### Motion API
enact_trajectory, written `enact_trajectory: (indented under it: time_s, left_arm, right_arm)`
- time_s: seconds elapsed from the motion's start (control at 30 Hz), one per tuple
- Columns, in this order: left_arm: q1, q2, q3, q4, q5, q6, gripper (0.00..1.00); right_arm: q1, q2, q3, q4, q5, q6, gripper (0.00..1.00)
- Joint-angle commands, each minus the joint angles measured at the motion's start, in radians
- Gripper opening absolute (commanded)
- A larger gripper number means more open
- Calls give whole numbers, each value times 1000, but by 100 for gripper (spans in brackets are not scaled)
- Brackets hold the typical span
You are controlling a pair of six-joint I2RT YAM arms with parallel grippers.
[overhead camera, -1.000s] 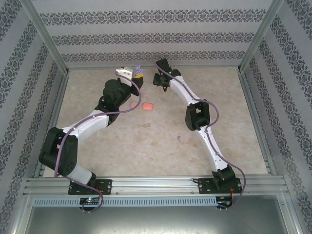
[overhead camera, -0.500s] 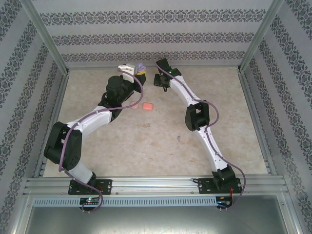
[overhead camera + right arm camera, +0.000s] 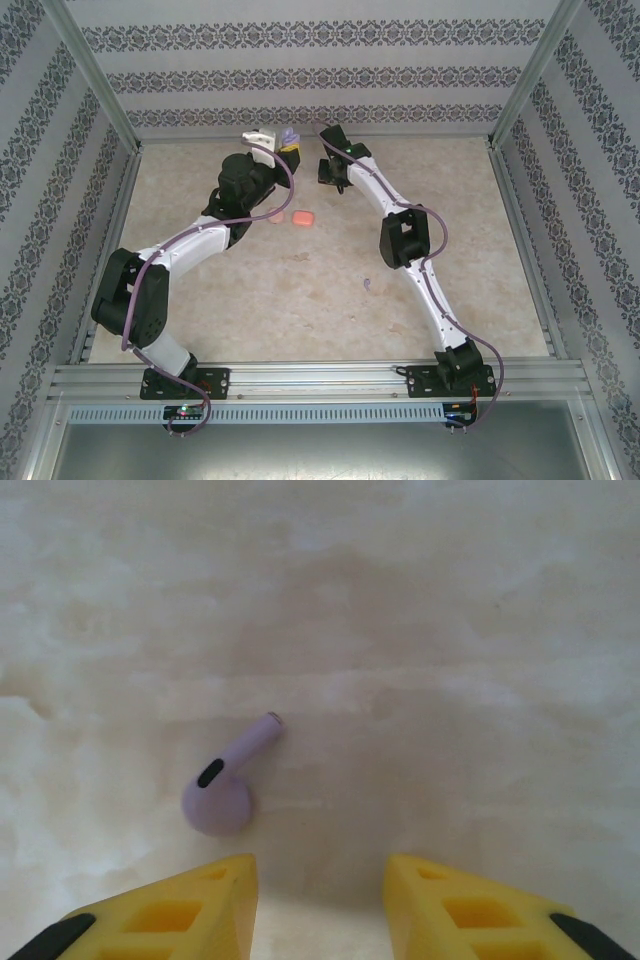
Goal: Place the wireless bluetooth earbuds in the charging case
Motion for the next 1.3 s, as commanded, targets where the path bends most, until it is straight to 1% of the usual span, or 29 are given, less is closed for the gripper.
enact_trajectory:
  time_s: [0.0,0.1,0.13,0.2,0.3,0.4,0.47,0.53,0.7,0.77,0.83,1.03,1.27]
  left_arm:
    - [9,8,42,-5,25,-18,0]
    - [9,15,52,-8,28,-17,0]
    - [9,18,56,-11,29,-17,0]
    - [9,22,57,-12,25,-14,0]
    - [9,30,61,-14,20,-14,0]
    - [9,35,65,-19,19,-14,0]
    - [8,36,65,-21,17,-12,0]
    - [10,38,70,-29,17,-8,0]
    - [10,48,87,-40,20,-1,0]
    - [10,51,95,-48,23,4,0]
    - [9,51,98,-51,25,9,0]
    - [11,51,99,-55,30,9,0]
    - [12,64,102,-43,38,-14,0]
  right_arm:
    - [8,-70,-64,-32,-20,2,40]
    - [11,-115,-98,-30,-24,-7,42]
    - [11,-135,-115,-19,-26,-13,43]
    - [11,-170,-138,5,-25,-26,50]
    - [12,-181,-107,24,-11,-87,63]
    - [14,-147,-33,26,8,-197,77]
    - [16,-118,13,31,43,-282,88]
    - [22,-106,18,56,88,-346,98]
    - [49,-64,22,147,175,-526,98]
    - [58,-34,57,157,220,-566,98]
    - [55,-11,84,160,242,-568,98]
    - [21,12,102,169,218,-534,98]
    - [19,21,111,137,215,-589,98]
